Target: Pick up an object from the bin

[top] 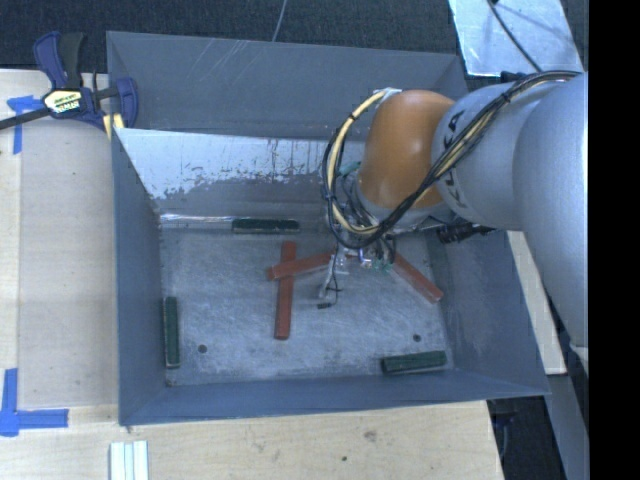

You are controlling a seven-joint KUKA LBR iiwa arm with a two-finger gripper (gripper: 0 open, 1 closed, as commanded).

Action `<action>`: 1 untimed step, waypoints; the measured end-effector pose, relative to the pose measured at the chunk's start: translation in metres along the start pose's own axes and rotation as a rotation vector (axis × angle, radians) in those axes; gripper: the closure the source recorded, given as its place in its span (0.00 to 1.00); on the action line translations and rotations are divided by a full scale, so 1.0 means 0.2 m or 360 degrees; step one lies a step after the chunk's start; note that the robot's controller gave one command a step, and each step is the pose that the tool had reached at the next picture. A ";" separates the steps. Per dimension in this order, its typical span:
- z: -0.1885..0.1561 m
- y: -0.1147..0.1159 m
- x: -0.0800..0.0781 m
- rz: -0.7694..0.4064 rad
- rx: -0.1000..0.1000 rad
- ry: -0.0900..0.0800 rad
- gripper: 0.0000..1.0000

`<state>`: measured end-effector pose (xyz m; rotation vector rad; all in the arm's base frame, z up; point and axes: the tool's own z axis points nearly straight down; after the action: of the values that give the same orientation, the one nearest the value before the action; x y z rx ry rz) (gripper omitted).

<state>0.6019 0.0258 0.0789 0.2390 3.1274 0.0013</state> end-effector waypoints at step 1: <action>0.02 0.20 0.01 -0.0122 0.0005 -0.0001 0.00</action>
Offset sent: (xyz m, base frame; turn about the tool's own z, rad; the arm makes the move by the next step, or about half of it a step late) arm -0.0029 0.0121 -0.0089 -0.4007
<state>0.6062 0.0646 0.0748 0.1185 3.1336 -0.0041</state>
